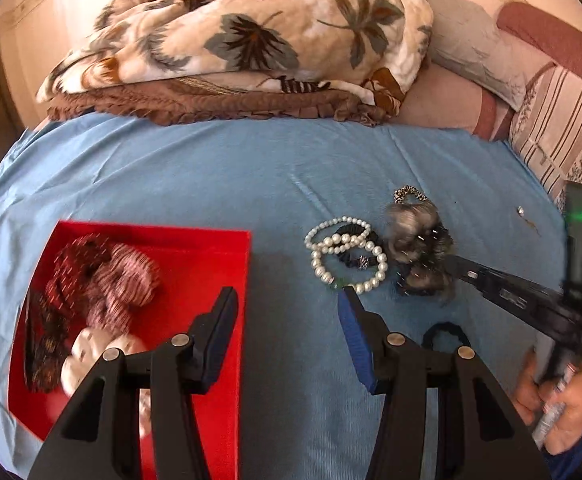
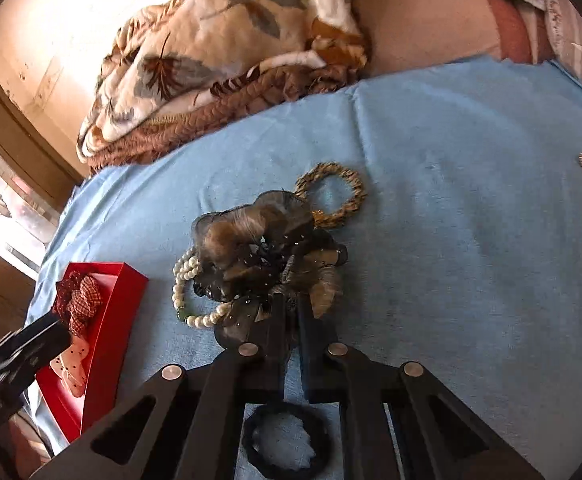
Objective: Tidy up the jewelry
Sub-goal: 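Grasp the gray sheer scrunchie with the right tool, then grasp the pearl bracelet with green bead using the left tool while the right holds the gray scrunchie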
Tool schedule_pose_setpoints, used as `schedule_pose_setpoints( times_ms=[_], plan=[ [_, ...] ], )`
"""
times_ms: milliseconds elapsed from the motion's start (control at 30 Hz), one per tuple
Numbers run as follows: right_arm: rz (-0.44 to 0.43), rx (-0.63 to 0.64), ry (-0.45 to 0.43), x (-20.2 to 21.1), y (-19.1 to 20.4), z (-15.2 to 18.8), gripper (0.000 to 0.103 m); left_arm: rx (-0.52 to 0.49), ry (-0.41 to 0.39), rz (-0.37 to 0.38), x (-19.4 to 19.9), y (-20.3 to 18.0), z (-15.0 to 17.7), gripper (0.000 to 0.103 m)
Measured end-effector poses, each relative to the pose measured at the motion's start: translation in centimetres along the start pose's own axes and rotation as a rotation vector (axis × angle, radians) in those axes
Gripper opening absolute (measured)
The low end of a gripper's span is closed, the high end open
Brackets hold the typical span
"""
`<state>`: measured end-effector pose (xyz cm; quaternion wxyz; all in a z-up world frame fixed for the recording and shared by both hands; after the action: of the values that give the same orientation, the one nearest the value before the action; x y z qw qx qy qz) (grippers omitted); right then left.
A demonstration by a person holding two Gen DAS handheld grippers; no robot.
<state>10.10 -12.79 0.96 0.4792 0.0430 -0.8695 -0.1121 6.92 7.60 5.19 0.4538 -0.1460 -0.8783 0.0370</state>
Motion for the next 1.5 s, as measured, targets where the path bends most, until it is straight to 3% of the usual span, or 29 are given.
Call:
schedule_pose_setpoints(
  times_ms=[167,300,400,500,533,700,900,1000,1067,1167,1233,1300,1400,1500],
  plan=[
    [0.099,0.014,-0.037,2.6,-4.0,1.0,0.006,-0.038,0.061,-0.006,-4.0,-1.4,-0.7,0.051],
    [0.105,-0.021,-0.039,4.2,-7.3,2.2,0.007,-0.054,0.105,-0.030,-7.6,-2.2,-0.7,0.046],
    [0.094,-0.048,-0.047,4.9,-8.8,2.9,0.007,-0.055,0.141,-0.086,-10.1,-2.1,-0.8,0.038],
    [0.072,-0.066,-0.064,5.2,-9.2,3.1,0.007,-0.053,0.153,-0.117,-11.5,-2.1,-1.0,0.021],
    [0.070,-0.064,-0.070,5.3,-9.2,3.0,0.007,-0.052,0.152,-0.116,-11.4,-2.3,-1.1,0.009],
    [0.073,-0.034,-0.090,5.5,-8.6,3.3,0.007,-0.089,0.200,-0.039,-9.8,-4.0,1.1,0.009],
    [0.065,-0.052,-0.040,6.0,-9.2,4.7,0.007,-0.116,0.259,0.102,-4.9,-6.1,7.5,0.010],
    [0.065,-0.060,-0.027,6.8,-9.5,5.7,0.009,-0.104,0.249,0.149,-2.8,-6.1,9.4,0.010],
    [0.087,-0.060,-0.038,7.4,-9.7,6.1,0.010,-0.108,0.224,0.142,-1.9,-6.0,9.7,0.010],
    [0.106,-0.069,-0.055,7.6,-10.1,6.4,0.025,-0.087,0.205,0.149,-1.5,-5.6,9.6,0.010],
    [0.118,-0.077,-0.070,7.8,-10.3,6.3,0.042,-0.080,0.194,0.141,-1.7,-5.5,9.3,0.010],
    [0.132,-0.072,-0.100,8.2,-10.3,6.2,0.047,-0.093,0.178,0.125,-1.8,-5.8,9.3,0.011],
    [0.134,-0.069,-0.129,8.4,-10.4,6.0,0.055,-0.099,0.183,0.125,-2.3,-6.0,9.5,0.026],
    [0.122,-0.071,-0.145,8.0,-10.4,5.7,0.060,-0.111,0.190,0.127,-3.0,-6.3,9.9,0.028]
  ],
)
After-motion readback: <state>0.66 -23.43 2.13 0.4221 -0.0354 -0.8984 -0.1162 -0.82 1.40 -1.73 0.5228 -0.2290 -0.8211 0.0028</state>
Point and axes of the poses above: each gripper's, at about its wrist camera, not at the fingertips, and x roughly against the way its jaws point, y to its left, z to its underside, the point moved 5 cm from there along -x, roughly the way its jaws point, and after that the axes turned 11 degrees about z, right-handed, at the moved point
